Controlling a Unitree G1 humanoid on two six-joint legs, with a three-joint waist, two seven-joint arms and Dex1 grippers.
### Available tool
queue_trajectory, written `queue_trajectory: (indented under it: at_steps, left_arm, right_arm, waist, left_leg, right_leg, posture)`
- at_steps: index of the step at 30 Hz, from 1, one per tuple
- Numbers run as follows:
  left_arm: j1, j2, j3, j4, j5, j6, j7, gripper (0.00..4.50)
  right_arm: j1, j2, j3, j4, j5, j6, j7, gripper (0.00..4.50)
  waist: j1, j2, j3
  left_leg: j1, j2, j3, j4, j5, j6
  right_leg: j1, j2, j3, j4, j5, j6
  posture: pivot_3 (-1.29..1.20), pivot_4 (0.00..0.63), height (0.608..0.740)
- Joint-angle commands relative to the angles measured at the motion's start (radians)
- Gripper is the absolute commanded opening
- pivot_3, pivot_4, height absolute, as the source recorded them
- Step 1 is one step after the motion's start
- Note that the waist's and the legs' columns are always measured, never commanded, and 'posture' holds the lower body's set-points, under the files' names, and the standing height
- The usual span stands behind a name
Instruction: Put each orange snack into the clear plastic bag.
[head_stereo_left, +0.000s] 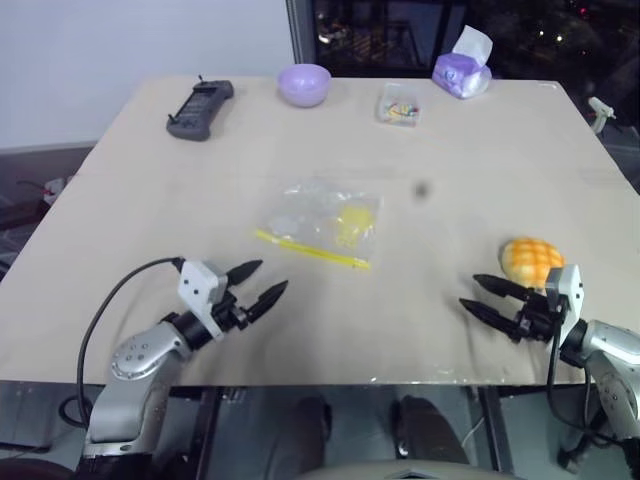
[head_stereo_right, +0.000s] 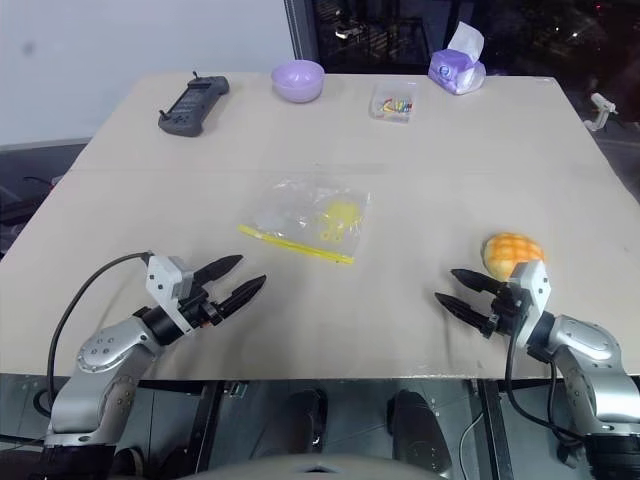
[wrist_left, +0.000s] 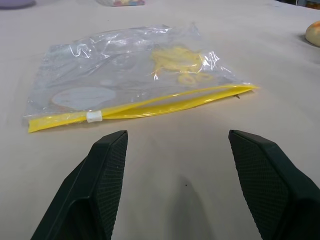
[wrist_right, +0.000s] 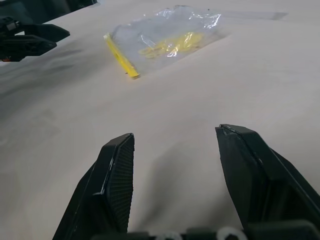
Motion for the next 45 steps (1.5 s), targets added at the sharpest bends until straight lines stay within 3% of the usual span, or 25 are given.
queue_trajectory:
  at_steps: [1, 12, 18, 30, 36, 41, 45]
  left_arm:
    - [-0.011, 0.003, 0.018, -0.024, -0.020, -0.012, -0.007, 3.41]
    - [-0.105, 0.050, 0.051, 0.103, -0.016, 0.021, -0.024, 3.41]
    - [-0.357, 0.067, 0.047, 0.397, 0.034, 0.027, 0.002, 3.41]
    - [-0.721, 0.065, -0.021, 0.956, 0.110, -0.038, -0.190, 3.41]
    - [-0.858, 0.058, -0.054, 1.198, 0.155, 0.052, -0.247, 3.41]
    - [-0.933, 0.038, -0.042, 1.238, 0.099, 0.282, -0.369, 3.41]
    - [-0.964, 0.045, -0.034, 1.255, 0.098, 0.400, -0.374, 3.41]
  right_arm:
    - [0.001, -0.005, -0.017, -0.036, 0.015, -0.005, 0.007, 2.80]
    - [-0.040, -0.004, -0.015, -0.086, 0.026, 0.018, -0.004, 2.80]
    - [-0.086, 0.012, -0.007, -0.092, 0.025, 0.025, -0.022, 2.80]
    - [-0.089, 0.015, 0.005, -0.115, 0.010, 0.038, -0.037, 2.80]
    - [-0.086, 0.019, 0.011, -0.121, 0.001, 0.034, -0.049, 2.80]
    - [-0.084, 0.029, 0.020, -0.125, -0.006, 0.026, -0.062, 2.80]
    - [-0.081, 0.035, 0.024, -0.128, -0.009, 0.021, -0.069, 2.80]
  waist:
    - [0.000, 0.000, 0.000]
    - [-0.001, 0.000, 0.000]
    - [0.007, 0.000, 0.000]
    - [0.011, -0.001, 0.000]
    - [0.010, 0.000, 0.000]
    - [0.014, 0.000, 0.000]
    - [0.012, 0.000, 0.000]
  left_leg:
    - [0.000, 0.000, 0.000, 0.000, 0.000, 0.000]
    - [0.000, 0.000, 0.000, 0.000, 0.000, 0.000]
    - [0.000, 0.000, -0.001, 0.001, 0.000, 0.000]
    - [-0.002, -0.001, -0.001, 0.001, 0.000, 0.000]
    - [-0.001, -0.001, -0.002, 0.001, 0.000, 0.000]
    - [-0.001, -0.001, -0.002, 0.002, 0.000, 0.000]
    - [-0.002, -0.001, -0.002, 0.002, 0.000, 0.000]
  right_leg:
    - [0.000, 0.000, 0.000, 0.000, 0.000, 0.000]
    - [0.000, 0.000, 0.000, 0.000, 0.000, 0.000]
    - [0.000, 0.001, -0.002, 0.001, 0.000, 0.000]
    - [-0.001, 0.001, -0.002, 0.000, 0.000, 0.000]
    - [0.000, 0.001, -0.003, 0.001, 0.000, 0.001]
    - [0.000, 0.001, -0.003, 0.002, 0.000, 0.001]
    - [0.000, 0.001, -0.003, 0.002, 0.000, 0.001]
  posture:
    - [0.00, 0.150, 0.736]
    - [0.00, 0.150, 0.736]
    - [0.00, 0.150, 0.736]
    - [0.00, 0.150, 0.736]
    - [0.00, 0.150, 0.736]
    - [0.00, 0.150, 0.736]
    - [0.00, 0.150, 0.736]
